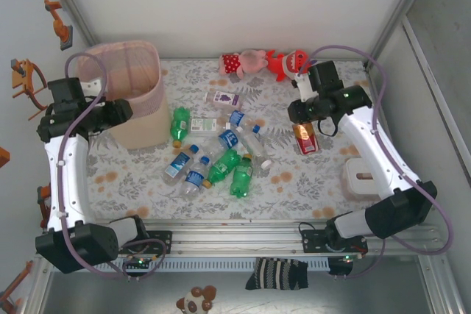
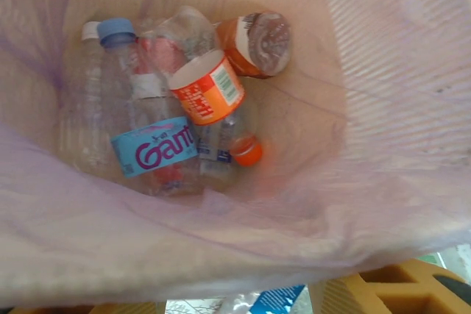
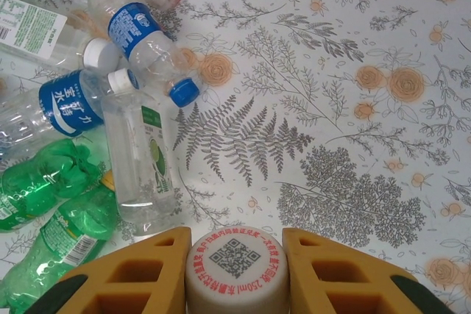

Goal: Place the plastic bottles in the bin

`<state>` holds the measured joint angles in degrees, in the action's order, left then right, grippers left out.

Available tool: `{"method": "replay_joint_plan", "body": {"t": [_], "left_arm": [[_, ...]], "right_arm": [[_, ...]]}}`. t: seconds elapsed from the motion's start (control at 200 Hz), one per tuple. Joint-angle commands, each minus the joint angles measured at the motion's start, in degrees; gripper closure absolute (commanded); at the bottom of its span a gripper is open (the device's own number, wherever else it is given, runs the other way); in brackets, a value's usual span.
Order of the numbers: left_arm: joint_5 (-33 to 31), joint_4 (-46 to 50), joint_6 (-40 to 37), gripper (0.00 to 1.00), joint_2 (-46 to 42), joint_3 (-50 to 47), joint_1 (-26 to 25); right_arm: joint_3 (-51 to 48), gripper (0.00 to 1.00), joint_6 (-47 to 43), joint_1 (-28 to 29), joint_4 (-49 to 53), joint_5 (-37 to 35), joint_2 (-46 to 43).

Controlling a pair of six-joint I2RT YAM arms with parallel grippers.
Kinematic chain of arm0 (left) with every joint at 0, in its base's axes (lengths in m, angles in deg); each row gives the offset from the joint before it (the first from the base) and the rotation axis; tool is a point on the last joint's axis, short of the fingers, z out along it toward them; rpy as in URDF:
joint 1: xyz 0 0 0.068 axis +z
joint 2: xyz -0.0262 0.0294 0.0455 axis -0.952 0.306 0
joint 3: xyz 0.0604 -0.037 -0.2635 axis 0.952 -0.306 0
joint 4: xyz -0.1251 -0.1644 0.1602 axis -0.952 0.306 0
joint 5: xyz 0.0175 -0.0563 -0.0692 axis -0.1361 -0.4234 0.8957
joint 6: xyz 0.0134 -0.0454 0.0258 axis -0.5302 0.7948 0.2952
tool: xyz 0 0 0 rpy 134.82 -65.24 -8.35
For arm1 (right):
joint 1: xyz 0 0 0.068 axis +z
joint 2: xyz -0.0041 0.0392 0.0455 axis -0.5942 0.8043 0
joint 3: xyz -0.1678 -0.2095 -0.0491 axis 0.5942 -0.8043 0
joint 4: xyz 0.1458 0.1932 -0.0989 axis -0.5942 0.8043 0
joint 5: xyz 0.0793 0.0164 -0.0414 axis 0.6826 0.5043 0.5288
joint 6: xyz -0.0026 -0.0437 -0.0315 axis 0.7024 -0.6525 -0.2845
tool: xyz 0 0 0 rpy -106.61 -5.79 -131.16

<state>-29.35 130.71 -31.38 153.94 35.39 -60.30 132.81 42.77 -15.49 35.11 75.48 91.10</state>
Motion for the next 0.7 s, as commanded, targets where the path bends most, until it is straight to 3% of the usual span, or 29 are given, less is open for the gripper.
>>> {"method": "replay_joint_plan", "body": {"t": [0.0, 0.26, 0.461, 0.601, 0.696], "left_arm": [[-2.63, -0.69, -2.38, 0.51, 0.57, 2.84, 1.02], [-4.36, 0.08, -3.51, 0.51, 1.22, 4.82, 2.11], [-2.18, -0.03, -3.44, 0.51, 1.63, 5.95, 3.93], [2.65, -0.28, -3.10, 0.50, 0.65, 6.61, 4.04], [11.15, -2.47, -2.05, 0.50, -1.41, 6.08, 3.90]], "right_arm": [[2.09, 0.84, 1.00, 0.78, 0.92, -0.93, -2.64], [2.88, 0.84, 2.11, 1.78, -0.17, 0.59, -4.82], [2.83, 0.84, 2.76, 2.41, -2.71, 4.29, -7.31], [0.71, 0.84, 4.40, 2.61, -8.54, 10.28, -10.61], [-2.51, 0.84, 7.52, 2.83, -16.58, 15.94, -13.35]]}}
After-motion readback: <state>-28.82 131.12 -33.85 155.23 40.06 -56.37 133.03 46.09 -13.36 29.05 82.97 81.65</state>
